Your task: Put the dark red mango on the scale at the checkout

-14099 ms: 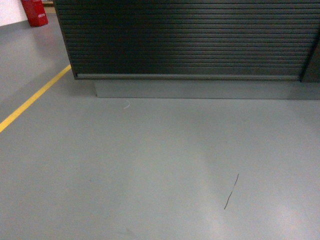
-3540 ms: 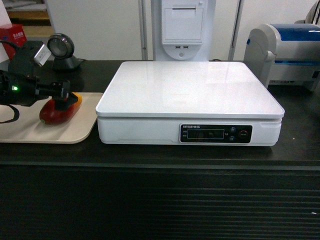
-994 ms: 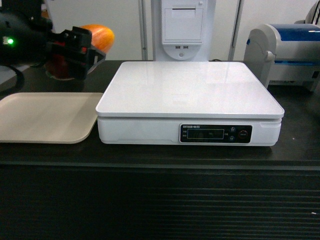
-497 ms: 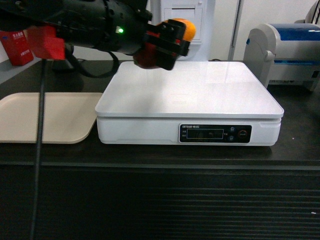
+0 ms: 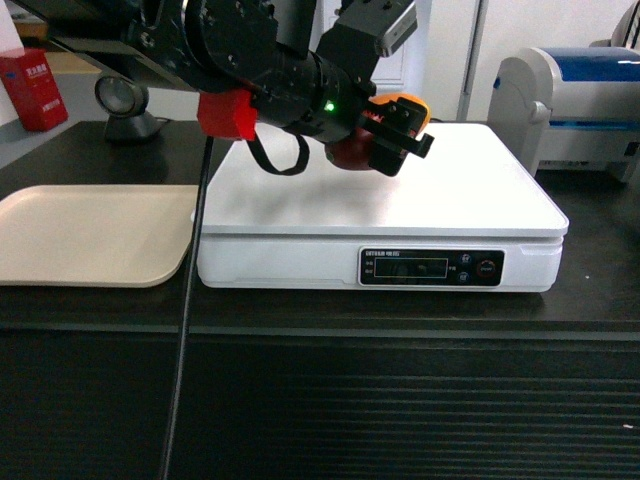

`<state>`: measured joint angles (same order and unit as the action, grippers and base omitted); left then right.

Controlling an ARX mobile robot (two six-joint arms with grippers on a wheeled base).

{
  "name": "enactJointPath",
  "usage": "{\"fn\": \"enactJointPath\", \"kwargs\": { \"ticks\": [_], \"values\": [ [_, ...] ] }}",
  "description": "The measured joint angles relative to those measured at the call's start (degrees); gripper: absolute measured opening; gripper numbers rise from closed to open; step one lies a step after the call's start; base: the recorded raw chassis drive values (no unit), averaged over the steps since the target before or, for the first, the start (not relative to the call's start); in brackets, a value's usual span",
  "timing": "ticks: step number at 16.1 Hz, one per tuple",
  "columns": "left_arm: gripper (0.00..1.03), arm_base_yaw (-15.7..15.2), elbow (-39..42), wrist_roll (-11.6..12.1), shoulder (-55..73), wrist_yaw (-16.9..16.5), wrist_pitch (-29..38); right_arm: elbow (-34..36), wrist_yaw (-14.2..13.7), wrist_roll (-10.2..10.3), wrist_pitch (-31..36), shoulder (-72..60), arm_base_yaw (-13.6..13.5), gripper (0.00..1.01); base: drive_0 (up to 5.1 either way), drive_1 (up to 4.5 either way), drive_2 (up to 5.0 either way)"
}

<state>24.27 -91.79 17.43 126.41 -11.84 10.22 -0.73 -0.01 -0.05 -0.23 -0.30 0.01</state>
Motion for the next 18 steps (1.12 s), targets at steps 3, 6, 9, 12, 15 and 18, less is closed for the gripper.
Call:
{"fn": "enactJointPath", "kwargs": {
  "ticks": [3,6,9,12,15,18],
  "values": [
    [0.67,0.87,-5.97,-0.11,4.72,1.77,-2.14,0.0,0.0,0.0,0.02,0.0,0.0,0.98,0.0,0.0,0.0],
    [0.67,1.84,-6.75,-0.07,6.16,2.34,-4.17,0.0,0.0,0.0,0.0,0.0,0.0,0.98,0.0,0.0,0.0],
    [0.67,1.88,-7.91,0.0,6.97,3.23,-4.61,0.0,0.0,0.02,0.0,0.0,0.0,0.98,0.0,0.0,0.0],
    [0.99,1.81,-7.82,0.85,7.06,4.15,-4.13,0.0,0.0,0.0,0.0,0.0,0.0,0.98,0.0,0.0,0.0],
    [0.98,1.9,-4.55,0.83,4.85,4.15,-2.4,0.0,0.0,0.02,0.0,0.0,0.0,0.98,0.0,0.0,0.0],
    [0.98,2.78,-2.01,0.81,-0.52,4.72,-1.09,0.0,0.0,0.0,0.02,0.0,0.0,0.98,0.0,0.0,0.0]
  ]
}}
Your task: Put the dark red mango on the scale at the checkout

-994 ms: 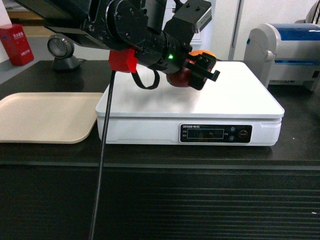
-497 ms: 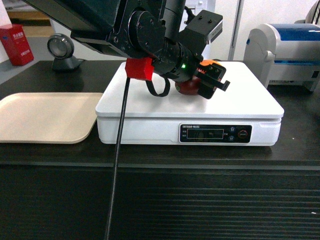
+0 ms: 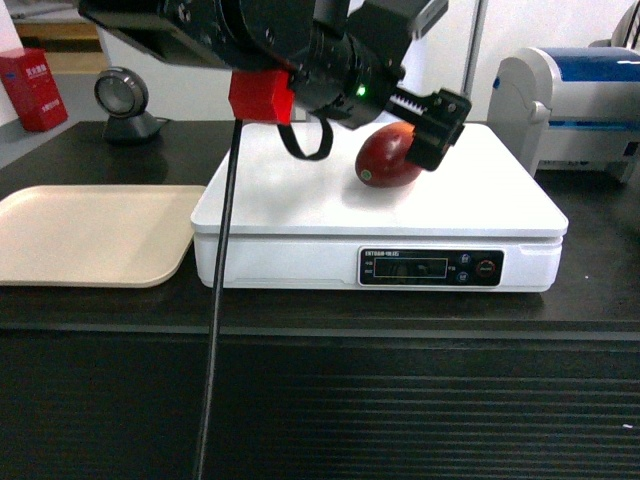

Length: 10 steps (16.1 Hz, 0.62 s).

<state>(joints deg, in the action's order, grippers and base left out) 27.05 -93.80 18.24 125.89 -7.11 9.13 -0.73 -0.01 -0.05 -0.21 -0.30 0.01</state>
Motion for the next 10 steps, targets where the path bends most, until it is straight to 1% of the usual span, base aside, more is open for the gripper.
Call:
{"fn": "enactJointPath", "kwargs": {
  "ticks": [2,5,8,10],
  "values": [
    [0.98,1.09,3.06,-0.72,-4.55,-0.17,0.92,0.0,0.0,0.0,-0.02,0.0,0.0,0.98,0.0,0.0,0.0],
    [0.98,1.79,8.24,-2.25,-9.11,-0.11,3.02,0.0,0.0,0.02,-0.02,0.0,0.0,0.98,0.0,0.0,0.0],
    [0.98,1.79,13.88,-4.9,-14.99,0.42,6.64,0.0,0.0,0.0,-0.02,0.0,0.0,0.98,0.0,0.0,0.0],
    [0.98,0.92,17.18,-6.78,-19.52,2.14,8.68,0.0,0.0,0.0,-0.02,0.0,0.0,0.98,0.0,0.0,0.0]
  ]
}}
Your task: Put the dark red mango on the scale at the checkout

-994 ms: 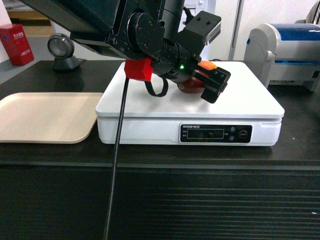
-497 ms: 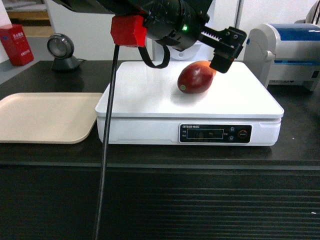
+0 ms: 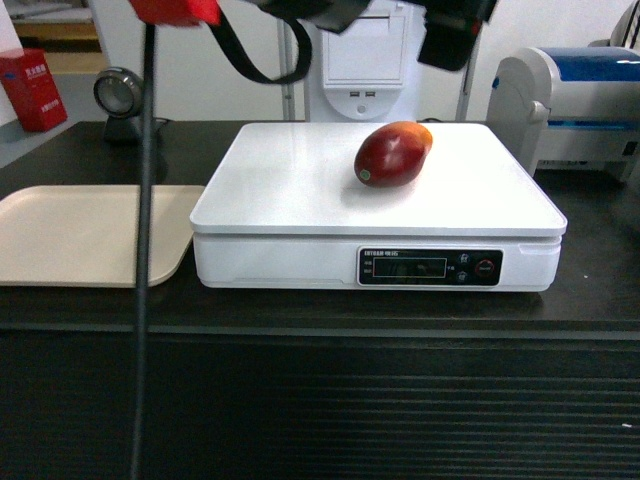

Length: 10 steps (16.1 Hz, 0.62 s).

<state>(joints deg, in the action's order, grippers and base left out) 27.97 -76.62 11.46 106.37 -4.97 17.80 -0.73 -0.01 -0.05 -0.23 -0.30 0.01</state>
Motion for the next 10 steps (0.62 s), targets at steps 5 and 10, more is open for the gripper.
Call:
{"fn": "enactJointPath", "kwargs": {
  "ticks": [5,10],
  "values": [
    [0.98,-5.31,10.08,-2.82,-10.51,2.97,4.0,0.0,0.0,0.0,0.0,0.0,0.0,0.98,0.0,0.0,0.0],
    [0.94,-12.98,16.83,-6.43,-16.5,6.69,8.35,0.0,0.0,0.0,0.0,0.0,0.0,0.98,0.0,0.0,0.0]
  ]
}}
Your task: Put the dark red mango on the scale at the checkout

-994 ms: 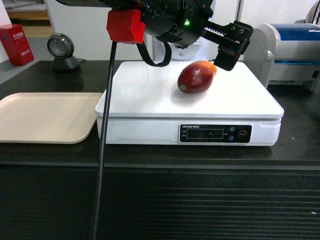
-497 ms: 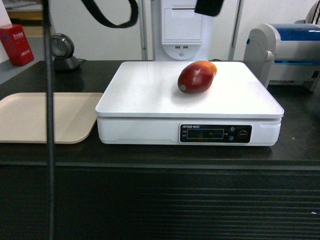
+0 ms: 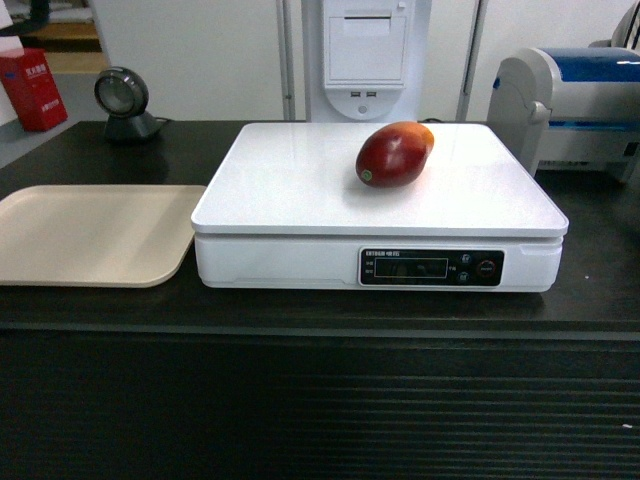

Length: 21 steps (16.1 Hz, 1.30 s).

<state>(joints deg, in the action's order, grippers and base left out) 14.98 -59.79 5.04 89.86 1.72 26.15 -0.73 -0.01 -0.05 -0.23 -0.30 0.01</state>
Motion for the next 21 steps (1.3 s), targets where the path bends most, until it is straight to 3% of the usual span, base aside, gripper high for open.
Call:
{"fn": "enactJointPath", "kwargs": {
  "ticks": [1,2,4,5,6,7,9,21],
  "values": [
    [0.85,-0.94,3.78,-1.9,-2.73,5.7,4.22,0.0,0.02,0.0,0.04,0.0,0.0,0.98,0.0,0.0,0.0],
    [0.78,-2.08,7.8,-2.71,-5.81,8.13,6.78,0.0,-0.02,0.0,-0.02,0.0,0.0,0.98,0.0,0.0,0.0],
    [0.62,-5.77,16.76,-3.69,-13.7,7.17,8.74,0.0,-0.02,0.02,-0.02,0.0,0.0,0.98,0.0,0.0,0.0],
    [0.35,-13.29,29.79,-4.61,-25.2,0.63,7.61,0.0,0.0,0.0,0.0,0.0,0.0,0.98,0.0,0.0,0.0],
    [0.02,-14.8,40.41,-5.01,-35.47,-1.77,9.94,0.0,0.0,0.0,0.0,0.0,0.0,0.98,0.0,0.0,0.0],
    [0.02,-14.82,47.34,-4.85,-40.52,-1.7,9.88,0.0,0.0,0.0,0.0,0.0,0.0,0.98,0.0,0.0,0.0],
    [0.02,-14.86,53.0,-4.85,-49.24,-1.7,7.13,0.0,0.0,0.0,0.0,0.0,0.0,0.98,0.0,0.0,0.0],
    [0.02,-14.88,55.78,-4.85,-56.06,-1.7,3.3,0.0,0.0,0.0,0.0,0.0,0.0,0.98,0.0,0.0,0.0]
  ]
}}
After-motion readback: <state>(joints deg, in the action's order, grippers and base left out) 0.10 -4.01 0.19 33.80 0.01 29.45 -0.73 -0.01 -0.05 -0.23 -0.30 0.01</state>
